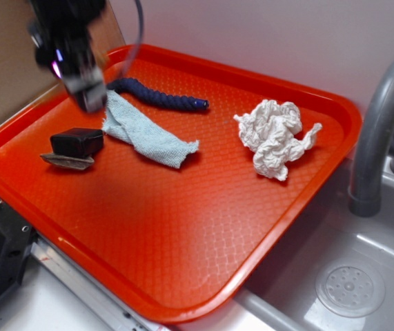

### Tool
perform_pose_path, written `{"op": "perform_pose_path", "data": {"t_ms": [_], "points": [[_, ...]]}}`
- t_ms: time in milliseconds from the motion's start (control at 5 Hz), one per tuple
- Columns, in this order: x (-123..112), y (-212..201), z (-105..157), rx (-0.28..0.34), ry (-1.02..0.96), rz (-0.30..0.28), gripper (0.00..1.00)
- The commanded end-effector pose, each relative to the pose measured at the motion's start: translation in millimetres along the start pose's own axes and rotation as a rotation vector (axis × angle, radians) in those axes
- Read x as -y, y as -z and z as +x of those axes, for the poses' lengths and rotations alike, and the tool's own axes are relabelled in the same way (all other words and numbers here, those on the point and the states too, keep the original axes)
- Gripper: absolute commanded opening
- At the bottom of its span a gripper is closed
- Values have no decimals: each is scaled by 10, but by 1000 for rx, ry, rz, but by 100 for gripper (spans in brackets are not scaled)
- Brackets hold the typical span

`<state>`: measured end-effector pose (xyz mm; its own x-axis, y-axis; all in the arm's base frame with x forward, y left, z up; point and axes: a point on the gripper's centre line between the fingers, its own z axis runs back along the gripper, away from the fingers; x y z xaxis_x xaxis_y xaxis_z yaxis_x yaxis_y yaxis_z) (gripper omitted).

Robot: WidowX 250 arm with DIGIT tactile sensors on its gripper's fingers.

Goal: Grab the shell.

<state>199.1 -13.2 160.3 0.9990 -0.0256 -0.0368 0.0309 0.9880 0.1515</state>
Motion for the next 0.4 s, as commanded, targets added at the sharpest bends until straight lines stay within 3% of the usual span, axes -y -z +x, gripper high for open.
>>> {"op": "perform_pose_path", "data": {"t_ms": [0, 200], "points": [[-481, -801, -209, 85, -530, -59, 0], [-454, -886, -210, 122, -661, -38, 0]]}}
